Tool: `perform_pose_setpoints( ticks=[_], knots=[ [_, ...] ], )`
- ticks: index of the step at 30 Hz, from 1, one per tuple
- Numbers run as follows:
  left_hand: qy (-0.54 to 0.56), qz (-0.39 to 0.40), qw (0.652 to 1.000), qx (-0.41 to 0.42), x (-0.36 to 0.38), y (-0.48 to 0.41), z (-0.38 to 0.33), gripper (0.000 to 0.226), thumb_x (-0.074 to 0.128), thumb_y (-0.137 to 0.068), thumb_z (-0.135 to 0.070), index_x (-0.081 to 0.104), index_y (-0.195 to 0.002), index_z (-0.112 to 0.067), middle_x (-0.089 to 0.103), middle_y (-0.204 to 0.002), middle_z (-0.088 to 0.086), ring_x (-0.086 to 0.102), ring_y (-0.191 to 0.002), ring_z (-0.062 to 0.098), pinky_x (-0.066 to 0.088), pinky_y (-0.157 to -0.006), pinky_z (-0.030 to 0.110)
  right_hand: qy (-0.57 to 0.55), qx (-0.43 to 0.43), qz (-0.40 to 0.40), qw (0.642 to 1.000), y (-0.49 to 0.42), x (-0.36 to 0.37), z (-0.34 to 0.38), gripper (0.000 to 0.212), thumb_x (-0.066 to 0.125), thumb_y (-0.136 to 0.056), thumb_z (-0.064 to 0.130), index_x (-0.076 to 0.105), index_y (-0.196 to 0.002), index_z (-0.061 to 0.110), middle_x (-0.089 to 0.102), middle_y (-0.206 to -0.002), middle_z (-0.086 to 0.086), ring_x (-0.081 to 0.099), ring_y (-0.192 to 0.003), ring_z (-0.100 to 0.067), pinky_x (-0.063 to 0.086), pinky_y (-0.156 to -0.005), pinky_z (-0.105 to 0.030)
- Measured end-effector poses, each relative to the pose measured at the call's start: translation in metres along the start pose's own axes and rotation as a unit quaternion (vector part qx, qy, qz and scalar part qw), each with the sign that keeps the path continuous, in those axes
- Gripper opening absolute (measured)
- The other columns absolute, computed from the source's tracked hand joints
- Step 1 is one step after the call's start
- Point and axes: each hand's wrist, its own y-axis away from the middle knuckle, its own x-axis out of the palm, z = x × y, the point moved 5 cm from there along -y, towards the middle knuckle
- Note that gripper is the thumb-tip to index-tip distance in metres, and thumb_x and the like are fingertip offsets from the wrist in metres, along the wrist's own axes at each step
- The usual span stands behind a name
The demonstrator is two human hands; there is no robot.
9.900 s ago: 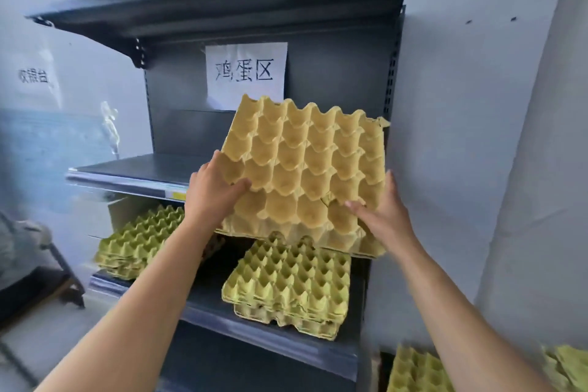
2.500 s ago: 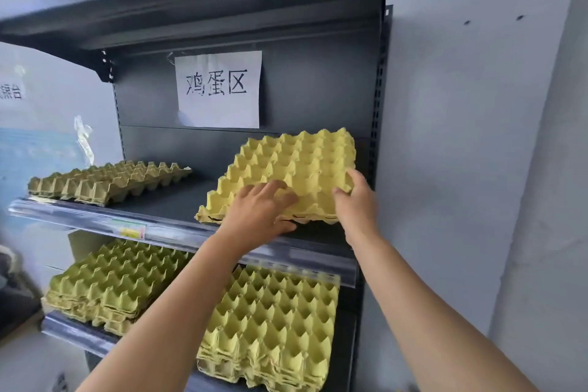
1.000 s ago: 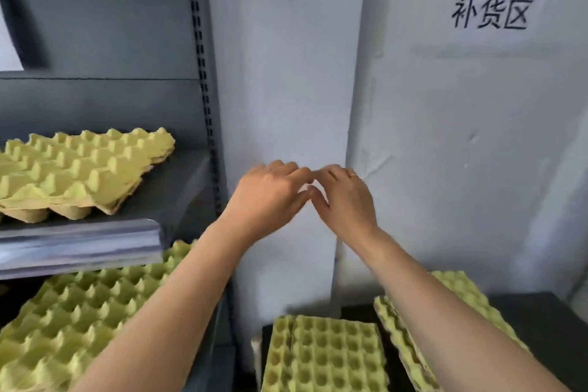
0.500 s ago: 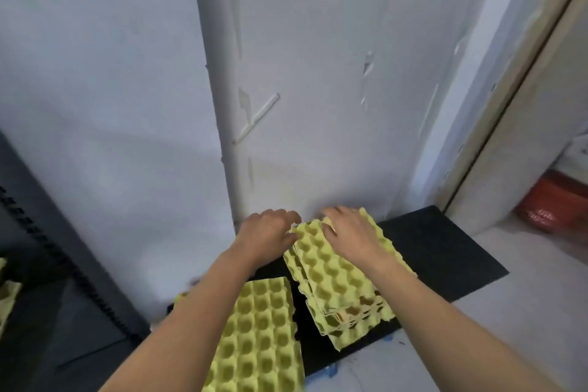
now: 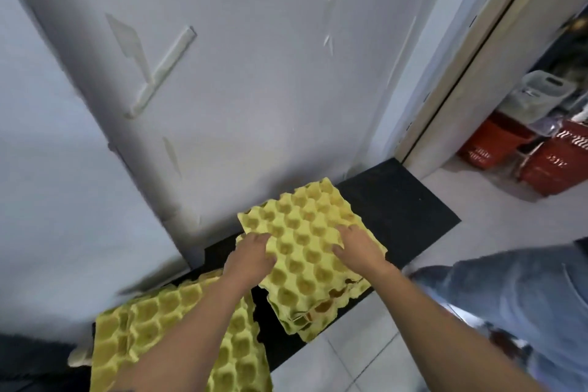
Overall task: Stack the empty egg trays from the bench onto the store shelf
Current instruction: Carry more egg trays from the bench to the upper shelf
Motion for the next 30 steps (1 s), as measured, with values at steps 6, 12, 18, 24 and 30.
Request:
perform_pose_setpoints(
  ticks=[6, 12, 18, 24, 30],
  knots=[
    [0.075, 0.015, 0.993, -0.094, 0.049, -0.035, 0.013, 0.07, 0.053, -0.091, -0.033, 0.015, -0.148, -0.019, 0.012, -0.15, 0.01, 0.021, -0.136, 0.035, 0.029, -0.108, 0.043, -0.021, 0.064, 0.009, 0.998, -0.042, 0.02, -0.046, 0.051, 0.051, -0.094, 0.031, 0.036, -0.139, 0.013, 0.038, -0.136, -0.013, 0.041, -0.123, -0.033, 0.037, -0.099, -0.039],
    [0.203, -0.031, 0.954, -0.219, 0.078, -0.059, 0.016, 0.08, 0.062, -0.086, -0.025, 0.011, -0.148, -0.021, 0.003, -0.152, 0.01, 0.026, -0.134, 0.037, 0.031, -0.108, 0.045, -0.007, 0.107, 0.016, 0.994, -0.08, 0.037, -0.08, 0.062, 0.052, -0.091, 0.038, 0.024, -0.143, 0.02, 0.023, -0.148, -0.015, 0.03, -0.132, -0.036, 0.036, -0.101, -0.047],
    [0.297, -0.115, 0.894, -0.317, 0.098, -0.051, 0.02, 0.099, 0.069, -0.081, -0.015, -0.003, -0.149, -0.02, 0.008, -0.152, 0.012, 0.027, -0.133, 0.034, 0.038, -0.099, 0.043, -0.105, 0.124, 0.078, 0.984, -0.101, 0.049, -0.103, 0.08, 0.054, -0.092, 0.042, 0.003, -0.15, 0.023, 0.034, -0.142, -0.016, 0.041, -0.125, -0.036, 0.039, -0.097, -0.047],
    [0.331, -0.122, 0.878, -0.323, 0.101, -0.04, 0.012, 0.076, 0.074, -0.076, -0.026, 0.028, -0.135, -0.011, 0.052, -0.122, 0.012, 0.055, -0.1, 0.029, 0.045, -0.079, 0.033, -0.186, 0.104, 0.06, 0.975, -0.108, 0.042, -0.107, 0.064, 0.065, -0.085, 0.037, 0.03, -0.137, 0.022, 0.055, -0.119, -0.013, 0.055, -0.107, -0.033, 0.045, -0.086, -0.04],
    [0.324, -0.198, 0.881, -0.281, 0.054, -0.022, 0.002, 0.065, 0.072, -0.077, -0.014, 0.035, -0.131, -0.01, 0.056, -0.117, 0.011, 0.055, -0.104, 0.029, 0.041, -0.077, 0.031, -0.202, 0.084, 0.023, 0.976, -0.093, 0.013, -0.088, 0.057, 0.062, -0.085, 0.032, 0.036, -0.134, 0.018, 0.058, -0.111, -0.008, 0.058, -0.101, -0.029, 0.048, -0.089, -0.045]
  ],
)
